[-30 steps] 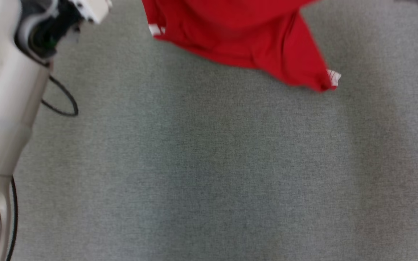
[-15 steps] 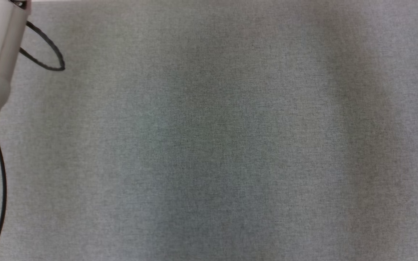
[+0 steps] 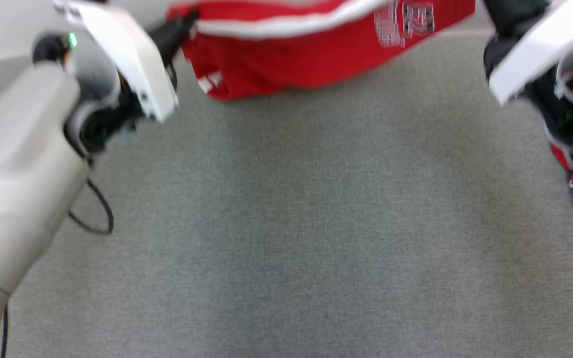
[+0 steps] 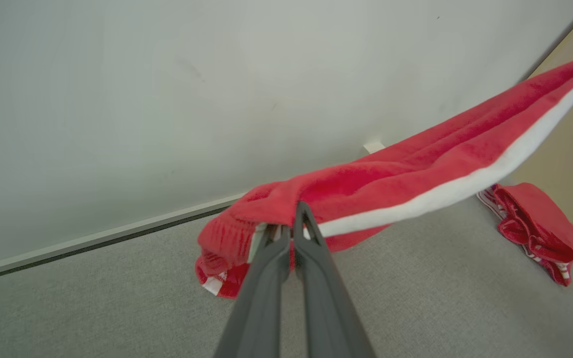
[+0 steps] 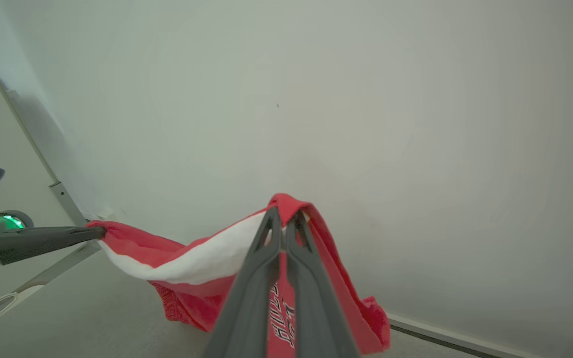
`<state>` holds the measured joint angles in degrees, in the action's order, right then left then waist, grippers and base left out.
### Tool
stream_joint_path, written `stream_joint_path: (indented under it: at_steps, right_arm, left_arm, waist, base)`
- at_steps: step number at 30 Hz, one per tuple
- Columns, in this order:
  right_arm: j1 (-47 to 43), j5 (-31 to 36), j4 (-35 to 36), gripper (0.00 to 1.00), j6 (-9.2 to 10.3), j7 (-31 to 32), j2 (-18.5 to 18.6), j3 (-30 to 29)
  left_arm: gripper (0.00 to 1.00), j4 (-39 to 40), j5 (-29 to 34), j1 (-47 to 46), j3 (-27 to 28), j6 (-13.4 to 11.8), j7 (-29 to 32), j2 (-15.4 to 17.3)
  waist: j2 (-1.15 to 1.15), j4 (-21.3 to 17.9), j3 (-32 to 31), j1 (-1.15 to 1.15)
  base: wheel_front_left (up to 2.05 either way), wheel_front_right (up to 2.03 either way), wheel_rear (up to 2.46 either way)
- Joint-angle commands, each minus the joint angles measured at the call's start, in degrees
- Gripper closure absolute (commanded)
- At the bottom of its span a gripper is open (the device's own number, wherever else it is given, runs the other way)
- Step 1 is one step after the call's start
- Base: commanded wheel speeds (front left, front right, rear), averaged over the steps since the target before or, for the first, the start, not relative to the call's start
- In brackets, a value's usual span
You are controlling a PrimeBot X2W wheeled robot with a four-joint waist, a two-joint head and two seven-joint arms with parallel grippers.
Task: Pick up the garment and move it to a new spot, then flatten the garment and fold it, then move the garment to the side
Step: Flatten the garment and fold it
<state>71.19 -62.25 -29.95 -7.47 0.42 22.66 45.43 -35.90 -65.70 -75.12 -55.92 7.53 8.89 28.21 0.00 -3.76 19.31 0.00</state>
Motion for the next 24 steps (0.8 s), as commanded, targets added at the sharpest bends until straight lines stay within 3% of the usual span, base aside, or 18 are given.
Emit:
stream_joint_path:
  at_steps: [1, 8, 13, 19, 24]
  right_arm:
    - [-2.01, -0.97, 1.09, 1.0, 0.0, 0.44, 1.31, 0.41]
    - [-17.41, -5.53, 12.7, 1.0, 0.0, 6.89, 12.23, 5.14]
    - [-29.08, -8.29, 19.97, 1.0, 0.01, 10.24, 19.73, 4.63]
    - [-41.94, -9.43, 28.58, 1.0, 0.06, 11.61, 25.94, 0.89]
    - [-49.11, -8.47, 35.03, 1.0, 0.07, 13.97, 28.86, -4.51]
  left_arm:
    - [1.0, 0.83, -0.71, 1.66, -0.47, -0.08, 0.29, 0.85]
    - [1.0, 8.03, -6.69, 12.95, -4.46, -0.08, 2.52, 4.81]
    - [1.0, 14.65, -9.05, 20.8, -6.67, -0.67, 3.61, 8.43]
    - [1.0, 27.68, -10.71, 29.63, -9.12, -6.18, 5.69, 14.54]
    - [1.0, 38.25, -12.86, 33.79, -10.29, -11.24, 7.48, 17.79]
  waist:
    - [0.0, 0.01, -3.33, 0.0]
    - [0.0, 0.12, -11.74, 0.0]
    - [0.0, -0.23, -16.1, 0.0]
    - [0.0, -0.66, -17.85, 0.0]
    - [0.0, 0.01, -17.52, 0.0]
  base:
    - [0.0, 0.0, 0.0]
    - [0.0, 0.0, 0.0]
    - [0.0, 0.0, 0.0]
    - [0.0, 0.0, 0.0]
    - [0.0, 0.0, 0.0]
